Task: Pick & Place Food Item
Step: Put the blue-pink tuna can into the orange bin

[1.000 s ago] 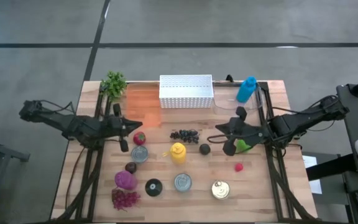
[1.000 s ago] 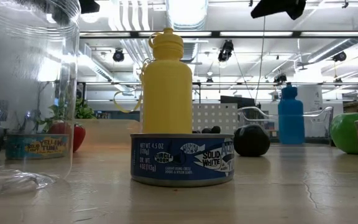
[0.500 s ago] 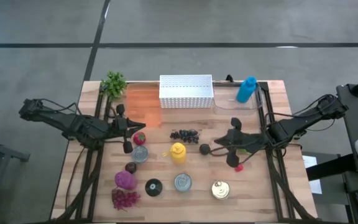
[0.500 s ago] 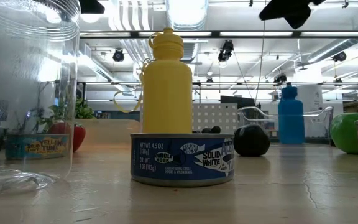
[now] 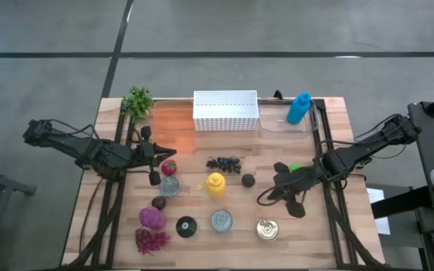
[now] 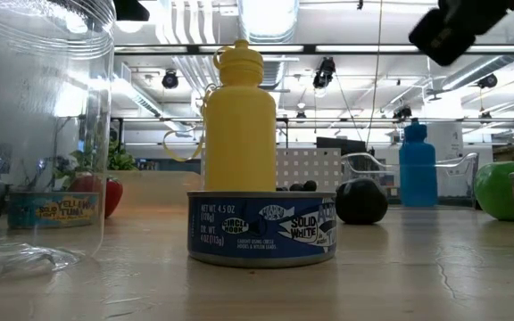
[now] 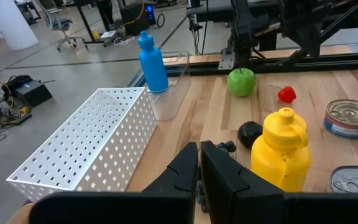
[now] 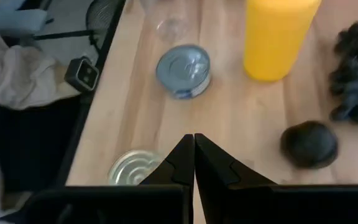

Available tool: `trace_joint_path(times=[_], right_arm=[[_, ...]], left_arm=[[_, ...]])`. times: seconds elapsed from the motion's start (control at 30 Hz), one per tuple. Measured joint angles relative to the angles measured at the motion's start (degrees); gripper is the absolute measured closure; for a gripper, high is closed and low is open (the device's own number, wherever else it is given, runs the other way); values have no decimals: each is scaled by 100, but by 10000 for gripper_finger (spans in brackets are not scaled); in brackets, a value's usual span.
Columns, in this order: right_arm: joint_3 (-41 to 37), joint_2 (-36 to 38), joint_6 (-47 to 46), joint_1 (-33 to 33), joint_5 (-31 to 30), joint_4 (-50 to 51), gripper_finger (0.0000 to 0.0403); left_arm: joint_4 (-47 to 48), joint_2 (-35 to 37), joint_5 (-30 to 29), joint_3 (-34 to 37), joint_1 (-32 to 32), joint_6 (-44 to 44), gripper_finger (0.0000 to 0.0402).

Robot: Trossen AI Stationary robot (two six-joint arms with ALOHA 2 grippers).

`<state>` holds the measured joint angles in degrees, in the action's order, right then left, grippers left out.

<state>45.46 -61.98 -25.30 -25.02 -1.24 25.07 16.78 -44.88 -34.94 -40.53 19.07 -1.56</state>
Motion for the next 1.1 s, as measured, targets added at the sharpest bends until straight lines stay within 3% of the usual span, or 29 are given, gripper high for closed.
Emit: trace_joint_path(times=[0.37,1.1], right_arm=[[-121,-707,-764,-246,623,191,394],[-7,-2046,-1042,-702,654,-165,394]], left_arm=[[14,0,0,4,0,0,376],[103,2,0,4,0,2,376]])
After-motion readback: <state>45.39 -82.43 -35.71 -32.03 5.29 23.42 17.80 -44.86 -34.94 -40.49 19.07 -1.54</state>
